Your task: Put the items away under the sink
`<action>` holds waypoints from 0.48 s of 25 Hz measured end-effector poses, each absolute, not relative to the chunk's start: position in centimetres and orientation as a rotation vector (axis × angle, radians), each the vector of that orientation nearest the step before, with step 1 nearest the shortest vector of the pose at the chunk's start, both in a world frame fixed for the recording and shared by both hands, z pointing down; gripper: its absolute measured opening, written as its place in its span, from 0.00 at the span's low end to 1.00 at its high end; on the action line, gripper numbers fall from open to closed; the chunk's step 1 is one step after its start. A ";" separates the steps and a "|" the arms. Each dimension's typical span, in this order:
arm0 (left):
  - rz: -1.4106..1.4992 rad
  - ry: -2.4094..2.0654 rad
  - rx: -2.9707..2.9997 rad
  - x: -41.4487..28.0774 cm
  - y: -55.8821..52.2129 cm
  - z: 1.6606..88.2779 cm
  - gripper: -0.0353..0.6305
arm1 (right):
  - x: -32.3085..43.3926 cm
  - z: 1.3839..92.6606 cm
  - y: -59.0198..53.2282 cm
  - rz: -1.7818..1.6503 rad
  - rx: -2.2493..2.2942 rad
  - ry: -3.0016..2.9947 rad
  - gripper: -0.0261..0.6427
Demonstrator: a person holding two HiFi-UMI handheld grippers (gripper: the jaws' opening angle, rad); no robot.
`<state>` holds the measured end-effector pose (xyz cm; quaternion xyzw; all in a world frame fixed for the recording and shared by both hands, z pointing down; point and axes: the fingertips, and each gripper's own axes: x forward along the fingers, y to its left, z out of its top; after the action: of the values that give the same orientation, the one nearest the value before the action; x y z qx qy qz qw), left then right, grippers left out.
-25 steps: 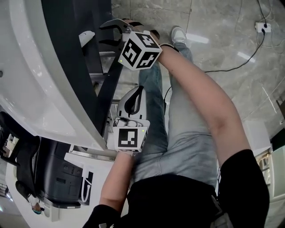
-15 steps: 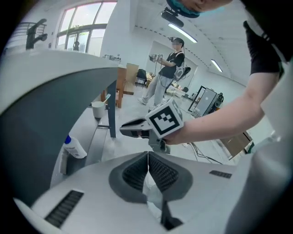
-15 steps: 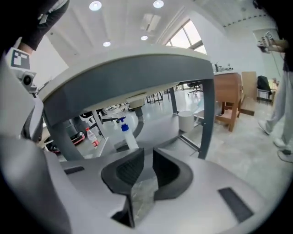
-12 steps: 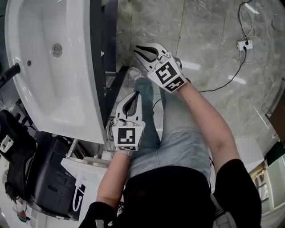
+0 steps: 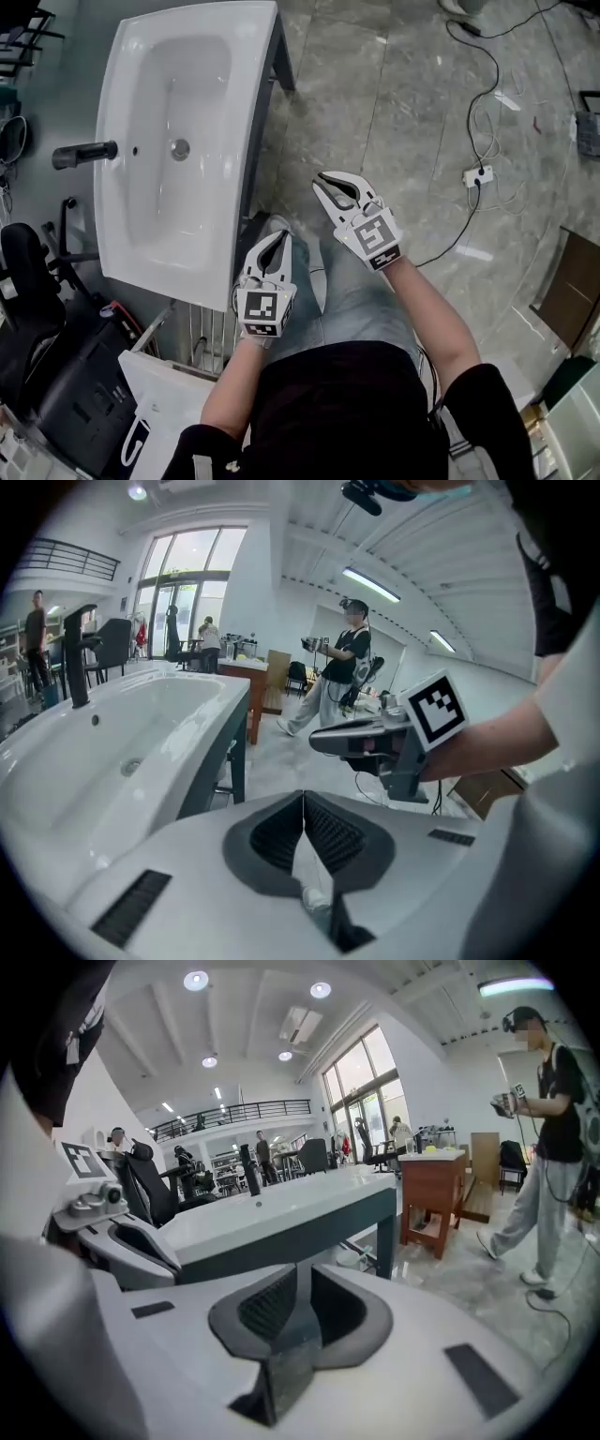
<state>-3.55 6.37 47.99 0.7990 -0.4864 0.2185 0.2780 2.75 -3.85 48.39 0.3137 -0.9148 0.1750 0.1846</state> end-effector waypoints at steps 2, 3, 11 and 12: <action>0.577 -1.329 2.169 -3.8 5.7 45.7 0.08 | 2.7 45.3 -3.5 0.475 0.887 -2.589 0.13; 0.578 -1.342 2.186 -4.0 5.4 44.5 0.08 | 2.7 43.8 -3.3 0.459 0.886 -2.591 0.13; 0.514 -1.440 2.292 -5.7 4.0 34.9 0.08 | 2.0 33.5 -1.2 0.371 0.873 -2.666 0.13; 0.504 -1.453 2.302 -6.1 3.7 33.9 0.08 | 2.0 32.3 -1.3 0.357 0.878 -2.675 0.13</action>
<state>-6.08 3.74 33.92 0.8171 -0.5157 0.1787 0.1855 1.98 -1.32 32.27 0.3058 -0.9317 0.1244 0.1512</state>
